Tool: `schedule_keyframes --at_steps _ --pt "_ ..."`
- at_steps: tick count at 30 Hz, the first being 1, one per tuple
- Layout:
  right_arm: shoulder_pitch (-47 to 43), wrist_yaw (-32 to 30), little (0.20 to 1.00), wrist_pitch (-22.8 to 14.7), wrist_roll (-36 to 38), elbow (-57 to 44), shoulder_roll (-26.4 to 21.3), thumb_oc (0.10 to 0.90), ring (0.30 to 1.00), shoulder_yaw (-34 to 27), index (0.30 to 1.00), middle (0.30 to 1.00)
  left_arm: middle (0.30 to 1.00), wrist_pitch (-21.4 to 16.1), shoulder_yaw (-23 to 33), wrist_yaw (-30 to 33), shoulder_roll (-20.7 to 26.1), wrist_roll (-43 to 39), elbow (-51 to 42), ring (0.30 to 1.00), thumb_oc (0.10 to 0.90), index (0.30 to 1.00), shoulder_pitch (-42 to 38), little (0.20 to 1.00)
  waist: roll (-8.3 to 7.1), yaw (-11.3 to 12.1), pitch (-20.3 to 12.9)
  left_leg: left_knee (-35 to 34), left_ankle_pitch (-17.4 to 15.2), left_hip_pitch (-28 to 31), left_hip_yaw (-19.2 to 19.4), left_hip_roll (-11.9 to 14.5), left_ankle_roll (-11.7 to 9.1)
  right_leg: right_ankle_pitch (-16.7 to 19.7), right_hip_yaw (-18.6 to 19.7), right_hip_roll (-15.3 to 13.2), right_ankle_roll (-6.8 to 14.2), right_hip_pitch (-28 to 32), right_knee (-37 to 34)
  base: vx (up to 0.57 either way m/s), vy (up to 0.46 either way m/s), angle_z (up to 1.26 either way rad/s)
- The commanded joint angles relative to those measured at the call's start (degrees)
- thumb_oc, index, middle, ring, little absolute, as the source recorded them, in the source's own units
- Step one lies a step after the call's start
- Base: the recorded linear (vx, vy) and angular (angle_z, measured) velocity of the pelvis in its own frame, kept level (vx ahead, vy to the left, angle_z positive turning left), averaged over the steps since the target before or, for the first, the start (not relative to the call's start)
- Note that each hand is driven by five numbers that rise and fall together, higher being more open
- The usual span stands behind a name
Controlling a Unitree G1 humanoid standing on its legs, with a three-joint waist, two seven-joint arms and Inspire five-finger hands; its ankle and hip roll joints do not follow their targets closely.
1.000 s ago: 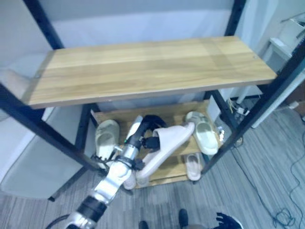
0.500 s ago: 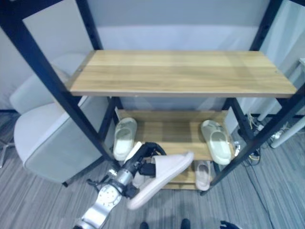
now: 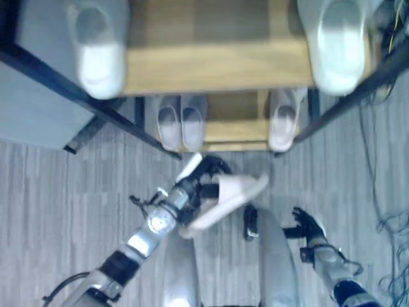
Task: Arrange the slippers neatly on the shoe rack.
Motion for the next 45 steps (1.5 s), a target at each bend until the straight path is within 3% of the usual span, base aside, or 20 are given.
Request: schedule_keyframes --at_steps 1,3,5,6,9,10,11,13,14,23,30,35,36,37,38,45 --pt "1.20 -2.74 0.900 -4.69 -0.57 -5.99 1.77 0.800 0.900 0.78 0.900 0.900 0.300 -7.92 3.82 10.65 -1.57 4.88 -6.38 0.300 0.400 0.300 -11.69 0.300 1.98 -1.40 -8.30 9.16 -5.35 -8.70 -1.93 1.72 0.49 -7.06 1.98 -2.43 2.55 -7.42 7.05 0.05 0.101 -0.42" --pt "0.60 -3.09 0.900 -4.72 -1.05 -6.42 1.55 0.800 0.900 1.06 0.900 0.900 0.300 -7.69 4.45 12.20 -1.23 6.09 -6.43 0.300 0.400 0.300 -13.33 0.300 2.06 -1.45 -8.20 13.29 -7.28 -11.87 -2.01 2.10 0.73 -8.38 2.47 -2.44 2.81 -10.77 10.99 0.05 0.039 -0.32" --pt "-0.88 -3.48 0.900 -5.08 -0.76 -7.48 0.83 0.800 0.900 1.29 0.900 0.900 0.300 -7.27 4.98 16.47 0.09 7.93 -5.93 0.300 0.400 0.300 -19.20 0.300 2.18 -2.20 -7.42 22.04 -11.00 -17.79 -1.95 2.78 1.57 -11.05 3.51 -2.04 2.96 -17.20 19.88 0.07 0.023 -0.26" --pt "-1.07 -3.48 0.900 -5.08 -0.74 -7.41 0.84 0.800 0.900 1.26 0.900 0.900 0.300 -7.31 4.89 16.60 0.10 7.97 -5.74 0.300 0.400 0.300 -19.46 0.300 2.16 -2.17 -7.52 22.65 -11.31 -18.37 -2.00 2.80 1.57 -11.36 3.61 -2.06 2.99 -17.76 20.48 0.09 0.036 -0.20" --pt "-2.63 -4.08 0.900 -5.54 -0.09 -8.83 -0.53 0.800 0.900 1.15 0.900 0.900 0.300 -5.55 4.49 22.52 1.93 8.76 -2.46 0.300 0.400 0.300 -27.30 0.300 2.48 -3.67 -5.01 34.38 -15.91 -25.30 -2.83 3.75 2.11 -15.11 5.47 -1.89 3.84 -25.52 32.62 0.10 0.016 -0.08" --pt "-2.77 -4.07 0.900 -5.50 -0.07 -8.86 -0.54 0.800 0.900 1.10 0.900 0.900 0.300 -5.60 4.39 22.63 1.94 8.75 -2.23 0.300 0.400 0.300 -27.61 0.300 2.47 -3.63 -5.01 34.97 -16.22 -25.78 -2.91 3.77 2.09 -15.42 5.55 -1.89 3.89 -25.95 33.19 0.13 -0.010 -0.15" --pt "-3.55 -4.38 0.900 -5.71 0.40 -9.38 -1.29 0.800 0.900 1.05 0.900 0.900 0.300 -4.33 3.77 25.42 3.65 9.60 0.73 0.300 0.400 0.300 -31.33 0.300 2.67 -4.36 -3.66 40.79 -18.24 -28.74 -3.41 4.22 2.21 -16.91 6.86 -1.72 4.18 -28.88 39.15 0.09 -0.011 -0.07" --pt "-4.19 -4.74 0.900 -5.90 0.25 -9.92 -1.62 0.800 0.900 1.03 0.900 0.900 0.300 -3.76 3.10 26.37 4.30 9.94 2.28 0.300 0.400 0.300 -33.53 0.300 2.79 -4.59 -2.83 44.00 -19.46 -30.52 -3.80 4.45 2.11 -18.17 7.59 -1.60 4.22 -30.58 42.49 0.12 0.008 0.05" --pt "-4.33 -4.94 0.900 -6.27 0.30 -11.05 -2.31 0.800 0.900 1.10 0.900 0.900 0.300 -2.71 2.06 28.04 5.52 9.94 5.45 0.300 0.400 0.300 -36.55 0.300 2.79 -5.51 -1.25 48.58 -21.32 -31.83 -4.41 4.71 2.21 -19.02 8.90 -1.58 4.57 -32.21 47.84 0.12 0.020 -0.03" --pt "0.39 -5.36 0.900 -7.26 0.32 -17.21 -4.89 0.800 0.900 1.04 0.900 0.900 0.300 -0.37 -4.28 27.91 6.75 4.04 21.52 0.300 0.400 0.300 -47.39 0.300 1.42 -9.19 -0.06 61.69 -27.42 -31.88 -5.06 5.76 1.53 -24.15 16.33 -1.36 5.42 -33.89 64.73 0.09 0.018 -0.01" --pt "1.19 -5.29 0.900 -7.20 0.35 -19.14 -6.41 0.800 0.900 3.00 0.900 0.900 0.300 1.41 -9.77 25.03 5.14 -0.75 36.36 0.300 0.400 0.300 -55.95 0.300 1.26 -12.08 -0.06 67.50 -28.76 -31.88 -5.24 5.85 1.10 -25.53 19.76 -1.60 4.89 -33.89 70.96 0.05 0.022 0.00" --pt "0.15 -4.83 0.900 -7.24 0.90 -18.78 -6.84 0.800 0.900 4.19 0.900 0.900 0.300 2.44 -12.34 22.64 3.04 -1.91 44.98 0.300 0.400 0.300 -60.90 0.300 1.62 -12.89 -0.06 68.70 -29.05 -31.88 -5.15 5.89 1.18 -25.64 20.62 -1.94 5.15 -33.89 72.03 0.02 0.030 -0.05" --pt "-0.26 -4.63 0.900 -7.32 1.23 -18.42 -6.85 0.800 0.900 4.59 0.900 0.900 0.785 2.64 -13.05 22.23 2.53 -1.70 46.70 0.785 0.723 0.785 -62.09 0.785 1.67 -12.98 -0.06 68.82 -29.07 -31.88 -5.16 5.73 1.16 -25.56 20.79 -2.01 5.22 -33.89 72.06 0.01 0.022 -0.03" --pt "-0.32 -4.54 0.900 -7.36 1.30 -18.24 -6.90 0.800 0.900 4.78 0.900 0.900 0.785 2.86 -13.48 22.00 2.34 -1.40 47.59 0.785 0.723 0.785 -62.91 0.785 1.78 -13.13 -0.06 68.88 -29.09 -31.88 -5.23 5.67 1.12 -25.58 20.81 -2.15 5.29 -33.89 72.05 0.00 0.016 -0.05" --pt "-0.45 -4.34 0.900 -7.39 1.46 -18.00 -6.85 0.800 0.900 5.10 0.900 0.900 0.900 2.97 -13.89 21.80 2.16 -1.15 48.38 0.900 0.800 0.900 -63.78 0.900 1.85 -13.09 -0.06 68.86 -29.14 -31.88 -5.24 5.61 1.09 -25.62 20.89 -2.29 5.31 -33.89 72.23 0.00 0.000 -0.04" --pt "-0.02 -3.76 0.900 -8.00 3.03 -17.11 -6.83 0.800 0.900 5.67 0.900 0.900 0.900 3.08 -14.99 21.06 1.82 -0.36 49.04 0.900 0.800 0.900 -66.16 0.900 1.22 -12.71 -0.06 69.20 -29.42 -31.88 -4.97 4.39 0.64 -25.71 21.19 -2.79 5.08 -33.89 72.94 0.00 -0.006 0.00"
